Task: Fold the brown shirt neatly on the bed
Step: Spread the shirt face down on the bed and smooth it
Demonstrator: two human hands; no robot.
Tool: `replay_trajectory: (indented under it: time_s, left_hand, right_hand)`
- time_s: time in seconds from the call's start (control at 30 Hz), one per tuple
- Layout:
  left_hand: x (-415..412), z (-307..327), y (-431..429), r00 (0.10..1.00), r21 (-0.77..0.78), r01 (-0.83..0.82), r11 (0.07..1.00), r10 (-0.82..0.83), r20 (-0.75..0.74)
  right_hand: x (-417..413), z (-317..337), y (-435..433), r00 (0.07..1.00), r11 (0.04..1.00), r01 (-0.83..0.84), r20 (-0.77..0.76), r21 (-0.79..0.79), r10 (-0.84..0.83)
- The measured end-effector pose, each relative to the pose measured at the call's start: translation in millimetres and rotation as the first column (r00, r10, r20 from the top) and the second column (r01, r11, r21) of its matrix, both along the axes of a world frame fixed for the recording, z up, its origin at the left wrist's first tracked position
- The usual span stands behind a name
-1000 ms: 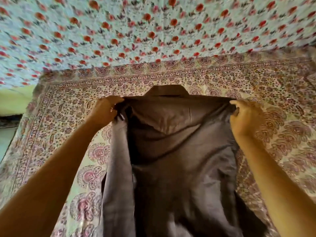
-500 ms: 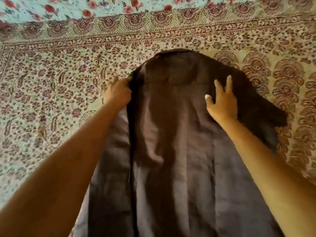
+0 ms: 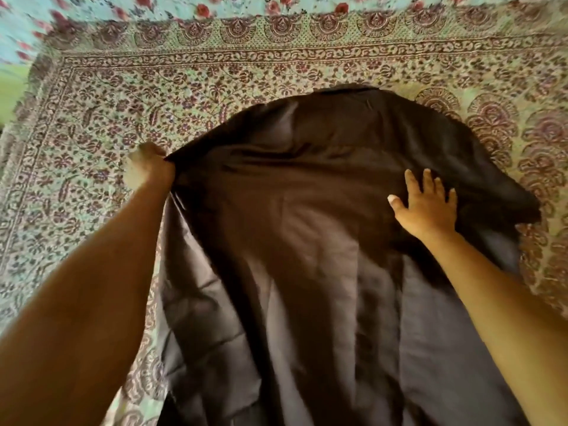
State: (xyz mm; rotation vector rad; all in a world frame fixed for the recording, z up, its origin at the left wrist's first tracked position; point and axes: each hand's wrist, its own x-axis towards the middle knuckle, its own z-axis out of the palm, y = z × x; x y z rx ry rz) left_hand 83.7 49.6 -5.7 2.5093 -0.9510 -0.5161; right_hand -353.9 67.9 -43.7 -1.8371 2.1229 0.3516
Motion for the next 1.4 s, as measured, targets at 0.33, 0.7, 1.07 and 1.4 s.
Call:
replay_trajectory:
  time_s: [0.33, 0.7, 1.07, 1.4]
  left_hand:
    - [-63, 5, 112, 0.946, 0.347, 0.294, 0.891, -0.322, 0.025]
    - [4, 1, 174, 0.943, 0.265, 0.333, 0.905, -0.315, -0.11]
    - [73, 23, 196, 0.955, -0.027, -0.259, 0.966, 0.251, -0.157]
    - [29, 3, 224, 0.893, 0.193, 0.44, 0.877, -0.45, 0.01]
  right_hand:
    - [135, 7, 104, 0.897, 0.914, -0.327, 0.224, -0.241, 0.381]
    - [195, -5, 160, 0.829, 0.86, -0.499, 0.23, -0.104, 0.509]
    - [195, 4, 154, 0.844, 0.85, -0.524, 0.163, 0.048, 0.511]
    - [225, 9, 198, 0.805, 0.83, -0.536, 0.202, -0.154, 0.557]
